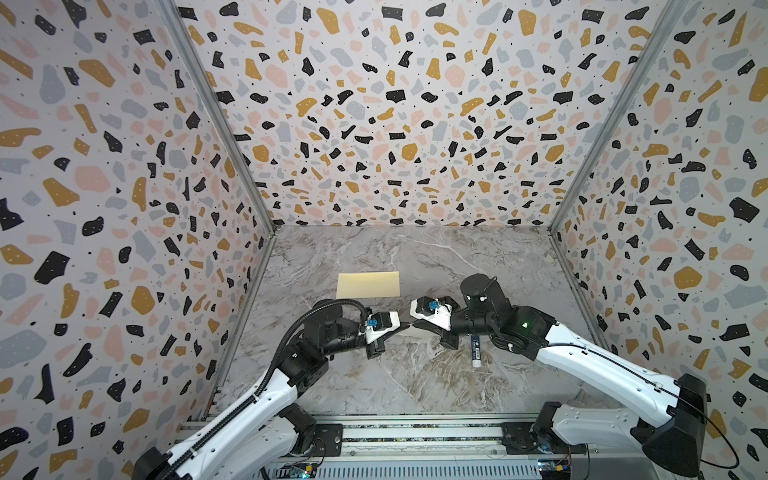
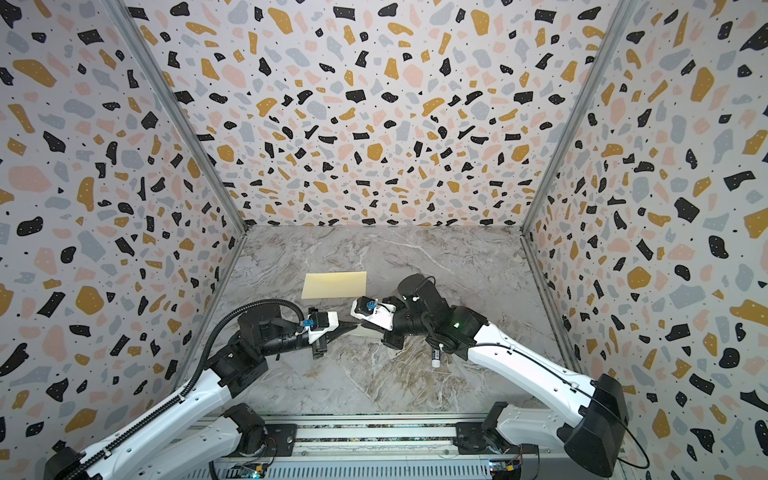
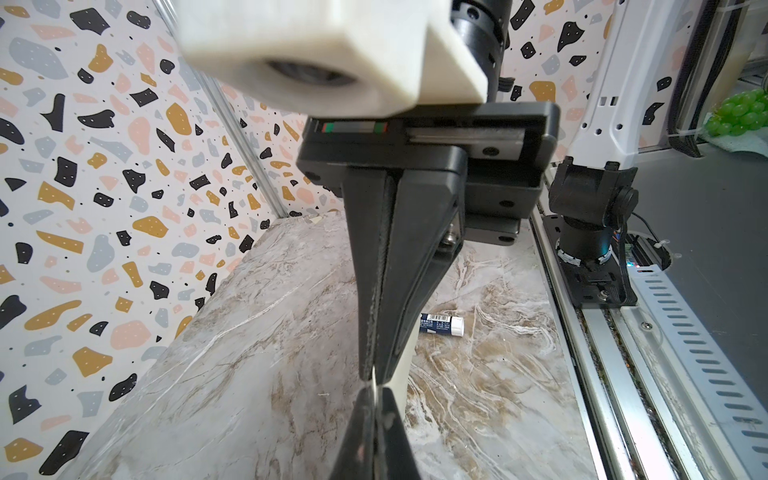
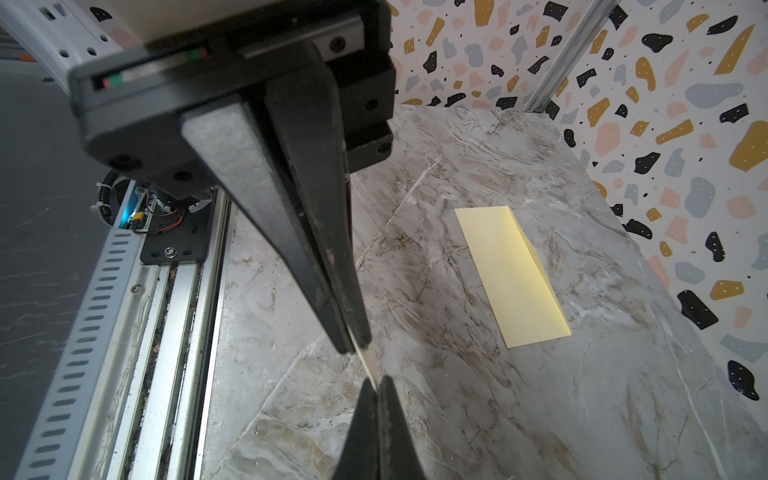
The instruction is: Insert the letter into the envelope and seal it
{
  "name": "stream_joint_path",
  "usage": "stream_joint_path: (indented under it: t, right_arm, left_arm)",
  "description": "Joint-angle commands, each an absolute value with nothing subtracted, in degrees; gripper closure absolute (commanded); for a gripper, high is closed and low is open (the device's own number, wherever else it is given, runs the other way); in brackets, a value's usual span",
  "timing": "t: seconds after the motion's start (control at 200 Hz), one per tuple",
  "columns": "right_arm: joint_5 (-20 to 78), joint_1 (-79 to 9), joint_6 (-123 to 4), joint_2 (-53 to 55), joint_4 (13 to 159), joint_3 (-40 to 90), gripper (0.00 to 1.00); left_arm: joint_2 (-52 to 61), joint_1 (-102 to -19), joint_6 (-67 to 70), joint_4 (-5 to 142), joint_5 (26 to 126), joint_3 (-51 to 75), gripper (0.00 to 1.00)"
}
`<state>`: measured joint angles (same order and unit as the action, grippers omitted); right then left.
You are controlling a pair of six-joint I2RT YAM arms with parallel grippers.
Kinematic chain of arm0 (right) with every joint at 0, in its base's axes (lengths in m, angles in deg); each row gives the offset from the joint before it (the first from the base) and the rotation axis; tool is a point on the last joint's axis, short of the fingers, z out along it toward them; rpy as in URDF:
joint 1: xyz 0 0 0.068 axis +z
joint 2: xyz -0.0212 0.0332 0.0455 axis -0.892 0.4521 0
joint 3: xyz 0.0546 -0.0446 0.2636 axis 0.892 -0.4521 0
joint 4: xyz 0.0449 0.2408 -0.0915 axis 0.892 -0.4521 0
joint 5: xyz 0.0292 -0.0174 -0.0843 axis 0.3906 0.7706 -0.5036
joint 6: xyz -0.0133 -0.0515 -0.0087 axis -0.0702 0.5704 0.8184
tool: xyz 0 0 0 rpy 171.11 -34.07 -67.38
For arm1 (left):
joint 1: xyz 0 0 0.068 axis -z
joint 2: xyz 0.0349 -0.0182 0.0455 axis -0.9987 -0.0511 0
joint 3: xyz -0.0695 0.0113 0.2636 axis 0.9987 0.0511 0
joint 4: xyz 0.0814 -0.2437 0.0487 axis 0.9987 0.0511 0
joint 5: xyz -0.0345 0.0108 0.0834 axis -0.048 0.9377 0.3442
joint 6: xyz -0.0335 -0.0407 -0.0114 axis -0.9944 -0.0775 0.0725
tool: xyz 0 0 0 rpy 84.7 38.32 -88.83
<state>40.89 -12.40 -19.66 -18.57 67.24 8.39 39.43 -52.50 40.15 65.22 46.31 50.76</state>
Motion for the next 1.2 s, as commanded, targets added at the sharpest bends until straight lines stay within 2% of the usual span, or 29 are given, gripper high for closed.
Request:
stream_joint_path:
  t: [0.0, 0.375, 0.415, 0.531, 0.616, 0.801, 1.006, 1.196]
  right_arm:
    - [37.5, -14.4, -19.4, -20.1, 63.6, 7.2, 0.97]
    - [40.2, -14.8, -17.8, -21.3, 63.7, 6.9, 1.00]
    - [40.7, -14.8, -17.6, -21.4, 63.9, 7.1, 1.00]
    - [42.0, -14.7, -17.2, -21.8, 64.0, 7.6, 1.00]
    - [42.8, -14.6, -16.9, -21.6, 63.8, 8.2, 1.00]
    - [43.8, -13.7, -16.4, -21.4, 62.9, 9.6, 1.00]
    - [43.7, -12.2, -16.3, -21.4, 63.0, 10.6, 1.00]
    - [43.5, -11.5, -16.2, -21.4, 63.6, 11.3, 1.00]
  left_arm:
    - [41.3, -52.4, 40.8, 63.5, 45.9, 51.3, 1.00]
    - [41.2, -52.4, 41.0, 63.5, 45.3, 51.5, 1.00]
    - [41.1, -52.4, 41.0, 63.5, 45.2, 51.4, 0.88]
    - [40.4, -52.4, 41.3, 64.2, 44.7, 51.1, 0.63]
    - [40.1, -52.4, 41.3, 64.5, 44.6, 50.9, 0.55]
    - [39.9, -52.4, 41.4, 64.5, 45.2, 50.8, 0.46]
    - [39.6, -52.4, 41.4, 64.9, 45.5, 50.8, 0.44]
    - [38.6, -52.4, 41.2, 65.6, 44.8, 50.3, 0.58]
